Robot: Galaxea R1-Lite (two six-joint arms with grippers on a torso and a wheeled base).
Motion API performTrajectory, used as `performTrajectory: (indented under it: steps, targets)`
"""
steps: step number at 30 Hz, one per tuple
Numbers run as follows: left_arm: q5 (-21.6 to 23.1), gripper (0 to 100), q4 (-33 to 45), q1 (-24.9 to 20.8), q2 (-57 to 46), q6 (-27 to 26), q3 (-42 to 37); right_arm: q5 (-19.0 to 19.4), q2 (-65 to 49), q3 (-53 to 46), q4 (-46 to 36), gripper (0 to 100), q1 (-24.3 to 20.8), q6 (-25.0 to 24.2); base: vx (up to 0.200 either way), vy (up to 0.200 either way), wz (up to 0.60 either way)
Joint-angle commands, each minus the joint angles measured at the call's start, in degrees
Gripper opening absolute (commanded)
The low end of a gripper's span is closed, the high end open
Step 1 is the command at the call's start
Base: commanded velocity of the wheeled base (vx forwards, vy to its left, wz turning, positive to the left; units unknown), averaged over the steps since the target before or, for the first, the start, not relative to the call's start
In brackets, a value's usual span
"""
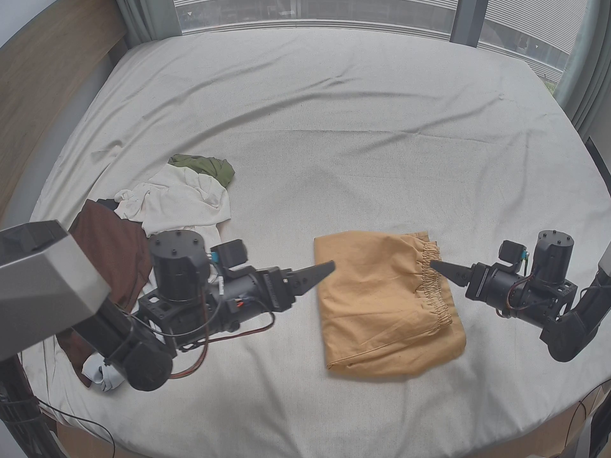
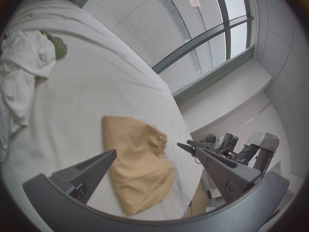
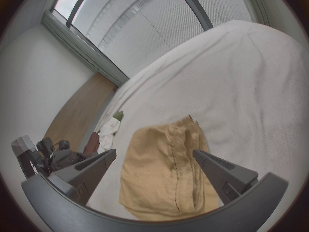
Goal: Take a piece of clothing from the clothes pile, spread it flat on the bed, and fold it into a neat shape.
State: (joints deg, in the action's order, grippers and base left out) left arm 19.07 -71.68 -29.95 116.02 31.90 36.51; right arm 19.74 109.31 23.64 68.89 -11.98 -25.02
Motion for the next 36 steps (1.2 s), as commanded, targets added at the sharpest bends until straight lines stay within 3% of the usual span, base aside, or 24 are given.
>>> performTrajectory:
  steps: [1,3,9,22,32,33,36]
  targets:
    - [4.14,100,-7.68,6.84,-2.99,-2.64,-8.3,0.04,1.08,-2.63,-2.97,100,-0.15,1.64,0.0,0.0,0.0]
    - [5.63,100,-11.9,8.77,-2.9,-2.9,-11.02,-0.05,1.96,-3.16,-3.23,100,-0.06,1.99,0.0,0.0,0.0]
    - [7.92,100,-13.22,13.08,-2.81,-7.21,-12.6,-0.05,6.53,-4.48,-2.71,100,1.08,5.77,0.0,0.0,0.0]
    - [8.18,100,-14.63,13.43,0.79,-9.84,-14.19,0.21,9.78,-3.86,-2.27,100,0.12,5.42,0.0,0.0,0.0]
    - [8.18,100,-17.0,14.04,2.99,-13.62,-14.27,0.13,10.04,-3.6,1.25,100,-2.52,2.43,0.0,0.0,0.0]
    - [8.18,100,-17.0,13.96,3.07,-13.62,-14.36,-0.14,10.48,-3.51,1.86,0,-2.87,2.34,0.0,0.0,0.0]
    - [8.09,100,-17.0,13.96,3.43,-13.71,-14.54,-0.14,12.06,-3.33,2.92,0,-2.87,2.34,0.0,0.0,0.0]
